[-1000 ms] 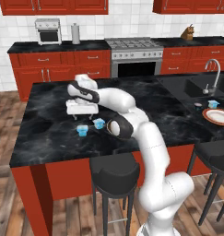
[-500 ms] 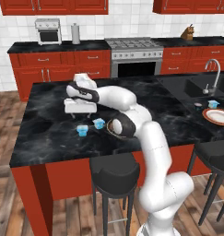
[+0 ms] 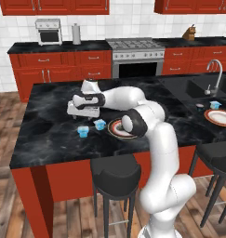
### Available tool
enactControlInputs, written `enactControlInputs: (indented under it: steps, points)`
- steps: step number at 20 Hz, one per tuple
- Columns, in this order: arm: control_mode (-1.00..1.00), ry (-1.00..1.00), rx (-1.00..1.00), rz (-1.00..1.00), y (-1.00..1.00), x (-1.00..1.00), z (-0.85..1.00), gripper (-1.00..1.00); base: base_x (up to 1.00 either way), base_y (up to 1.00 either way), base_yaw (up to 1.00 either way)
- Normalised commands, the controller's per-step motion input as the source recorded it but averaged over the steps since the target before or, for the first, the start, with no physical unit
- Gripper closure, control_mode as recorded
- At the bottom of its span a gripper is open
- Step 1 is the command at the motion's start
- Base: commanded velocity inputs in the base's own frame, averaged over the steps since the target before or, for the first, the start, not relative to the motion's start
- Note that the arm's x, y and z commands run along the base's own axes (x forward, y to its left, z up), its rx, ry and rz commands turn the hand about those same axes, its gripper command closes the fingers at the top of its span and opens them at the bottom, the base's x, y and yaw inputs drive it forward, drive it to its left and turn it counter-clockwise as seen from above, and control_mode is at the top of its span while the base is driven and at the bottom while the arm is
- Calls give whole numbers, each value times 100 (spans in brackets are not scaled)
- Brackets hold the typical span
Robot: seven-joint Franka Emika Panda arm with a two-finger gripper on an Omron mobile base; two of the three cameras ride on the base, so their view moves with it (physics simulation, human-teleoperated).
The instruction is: Place two yogurt containers on each plate.
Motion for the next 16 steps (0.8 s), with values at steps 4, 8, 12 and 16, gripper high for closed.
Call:
enactControlInputs:
  steps: [4, 8, 12, 16]
  points:
    - [-100, -17, 7, 0, 0, 0, -28, -100, 0, 0, 0]
    - [-100, -3, 0, 0, 0, 0, -11, -100, 0, 0, 0]
    - [-100, 0, -4, 0, 0, -2, 24, -100, 0, 0, 0]
    - [-100, 5, -10, 0, 0, -1, 9, -100, 0, 0, 0]
